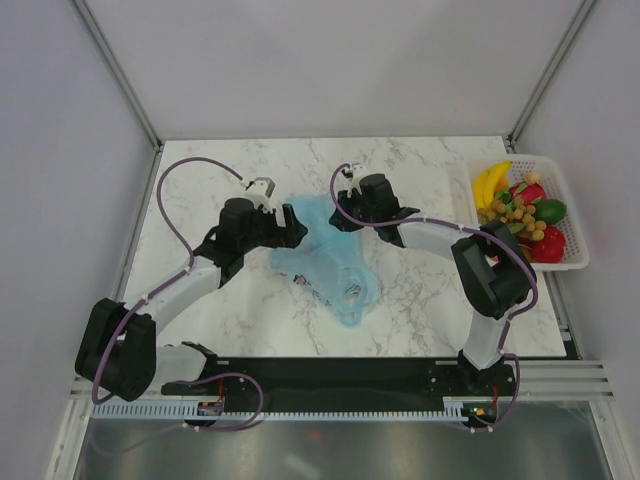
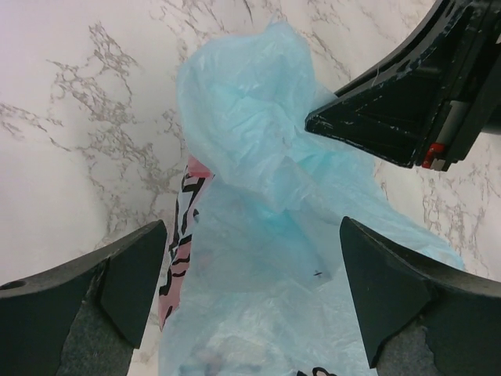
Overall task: Place the fake fruits into the plastic bag and tie a complex knot
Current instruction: Open the plastic bag at the center of the board.
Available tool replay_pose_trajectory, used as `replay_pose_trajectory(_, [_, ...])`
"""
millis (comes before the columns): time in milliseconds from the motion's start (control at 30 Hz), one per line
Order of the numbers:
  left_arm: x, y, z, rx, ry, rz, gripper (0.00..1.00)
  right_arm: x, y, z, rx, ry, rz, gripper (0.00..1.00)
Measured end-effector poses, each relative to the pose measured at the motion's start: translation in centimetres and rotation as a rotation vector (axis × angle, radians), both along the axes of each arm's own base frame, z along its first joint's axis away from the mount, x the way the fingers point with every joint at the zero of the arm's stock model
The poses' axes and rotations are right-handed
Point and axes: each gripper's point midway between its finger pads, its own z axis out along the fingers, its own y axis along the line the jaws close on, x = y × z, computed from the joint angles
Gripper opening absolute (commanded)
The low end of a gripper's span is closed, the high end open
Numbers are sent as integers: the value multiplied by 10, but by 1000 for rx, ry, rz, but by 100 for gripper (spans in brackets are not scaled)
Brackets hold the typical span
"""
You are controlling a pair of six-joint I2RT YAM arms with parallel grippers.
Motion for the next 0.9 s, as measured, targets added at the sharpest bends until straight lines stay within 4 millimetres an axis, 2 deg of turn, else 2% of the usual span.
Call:
replay_pose_trajectory(233, [-1, 2, 26, 11, -90, 8, 99, -1, 0, -1, 0, 0, 0, 24])
replay_pose_trajectory(533, [-10, -18, 21, 132, -125, -46, 98, -1, -2, 6, 4, -13, -6, 24])
replay_pose_trajectory(700, [-5, -26, 14, 208, -127, -54, 86, -3, -3, 8, 4, -16, -7, 24])
replay_pose_trajectory(833, [-1, -17, -4, 272, -90, -13, 77, -4, -5, 7, 1, -14, -11, 24])
replay_pose_trajectory(867, [0, -14, -8, 287, -81, 2, 73, -4, -5, 7, 0, -15, -12, 23])
replay_pose_trajectory(900, [1, -10, -11, 302, -75, 19, 67, -4, -5, 8, 1, -18, -13, 19])
